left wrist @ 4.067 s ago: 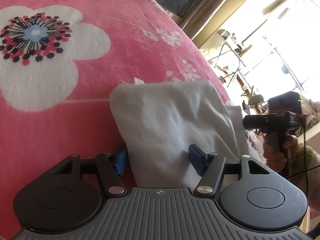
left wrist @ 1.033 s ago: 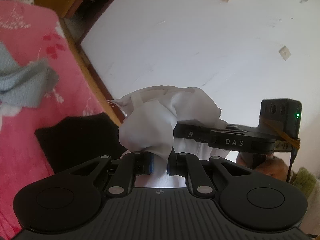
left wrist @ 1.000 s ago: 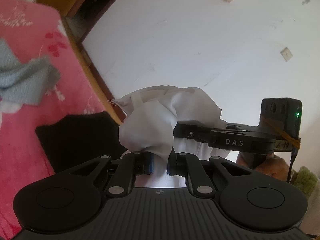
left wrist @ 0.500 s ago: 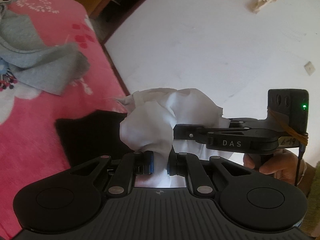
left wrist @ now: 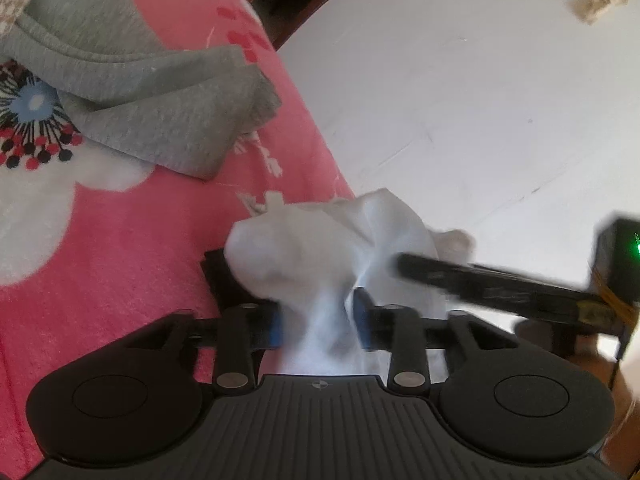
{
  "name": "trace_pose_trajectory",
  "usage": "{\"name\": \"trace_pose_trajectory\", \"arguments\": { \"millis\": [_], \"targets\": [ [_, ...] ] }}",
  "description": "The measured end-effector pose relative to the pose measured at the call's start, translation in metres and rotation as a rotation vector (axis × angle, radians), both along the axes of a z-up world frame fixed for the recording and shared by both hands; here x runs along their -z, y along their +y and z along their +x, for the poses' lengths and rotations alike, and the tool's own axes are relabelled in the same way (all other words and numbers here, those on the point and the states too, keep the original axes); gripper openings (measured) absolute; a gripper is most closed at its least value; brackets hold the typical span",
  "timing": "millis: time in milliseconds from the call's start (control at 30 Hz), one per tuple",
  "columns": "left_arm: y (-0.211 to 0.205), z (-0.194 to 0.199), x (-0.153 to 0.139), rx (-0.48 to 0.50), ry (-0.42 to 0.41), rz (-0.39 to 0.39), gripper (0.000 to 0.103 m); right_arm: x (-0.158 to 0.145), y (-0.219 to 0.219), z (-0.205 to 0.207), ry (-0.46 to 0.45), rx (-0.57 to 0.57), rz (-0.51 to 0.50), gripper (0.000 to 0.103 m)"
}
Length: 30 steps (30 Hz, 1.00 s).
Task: Fold clothes
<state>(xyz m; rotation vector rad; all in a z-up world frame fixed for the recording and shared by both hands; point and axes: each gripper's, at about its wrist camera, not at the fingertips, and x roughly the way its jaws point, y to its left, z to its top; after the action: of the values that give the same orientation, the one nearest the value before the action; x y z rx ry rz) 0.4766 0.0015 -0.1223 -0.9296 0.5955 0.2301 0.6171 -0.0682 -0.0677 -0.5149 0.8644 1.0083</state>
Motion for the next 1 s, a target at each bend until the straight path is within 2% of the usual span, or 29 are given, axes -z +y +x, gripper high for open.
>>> {"name": "trace_pose_trajectory", "arguments": {
  "millis": [33,100,200,233,267,300,367,433,533,600,667,700,767,867,933,1000],
  "targets": [
    [0.002,-0.001,-0.001,-0.001,0.001,-0.004,0.041,-0.006,-0.012,0.007,0.011,0.059,0.041,0.096],
    [0.006,-0.002,-0.002,0.0,0.006,-0.01,0.047,-0.024,-0.046,0.018,0.023,0.183,0.145,0.098],
    [0.013,-0.006,-0.001,-0.005,0.012,-0.021,0.054,-0.056,-0.108,0.024,-0.006,0.465,0.277,0.097],
    [0.015,-0.007,-0.001,-0.006,0.013,-0.022,0.055,-0.066,-0.127,0.019,-0.005,0.537,0.309,0.091],
    [0.016,-0.009,-0.001,-0.004,0.014,-0.018,0.055,-0.073,-0.142,0.011,0.0,0.563,0.34,0.084],
    [0.017,-0.01,-0.002,-0.001,0.015,-0.014,0.055,-0.08,-0.153,0.0,0.01,0.556,0.357,0.071],
    [0.017,-0.012,-0.002,0.008,0.02,0.001,0.055,-0.08,-0.158,-0.025,0.041,0.497,0.332,0.06],
    [0.014,-0.009,-0.002,0.023,0.032,0.032,0.055,-0.071,-0.155,-0.047,0.081,0.424,0.281,0.039],
    [0.009,-0.004,-0.001,0.042,0.045,0.071,0.055,-0.03,-0.129,-0.063,0.112,0.324,0.133,0.029],
    [0.007,0.0,0.0,0.051,0.054,0.091,0.055,-0.001,-0.117,-0.053,0.096,0.374,0.064,0.029],
    [0.008,0.002,0.0,0.062,0.06,0.097,0.055,0.023,-0.119,-0.029,0.083,0.527,0.026,0.029],
    [0.009,0.002,0.0,0.069,0.06,0.097,0.055,0.026,-0.128,-0.019,0.098,0.613,0.059,0.029],
    [0.011,0.004,0.001,0.082,0.061,0.096,0.055,0.015,-0.15,-0.012,0.13,0.758,0.189,0.031],
    [0.013,0.006,0.003,0.085,0.067,0.091,0.055,-0.022,-0.184,-0.044,0.132,0.896,0.369,0.039],
    [0.014,0.006,0.005,0.083,0.072,0.087,0.055,-0.035,-0.193,-0.076,0.152,0.949,0.393,0.042],
    [0.015,0.008,0.005,0.082,0.077,0.082,0.055,-0.03,-0.202,-0.112,0.24,0.987,0.377,0.042]
  ]
}}
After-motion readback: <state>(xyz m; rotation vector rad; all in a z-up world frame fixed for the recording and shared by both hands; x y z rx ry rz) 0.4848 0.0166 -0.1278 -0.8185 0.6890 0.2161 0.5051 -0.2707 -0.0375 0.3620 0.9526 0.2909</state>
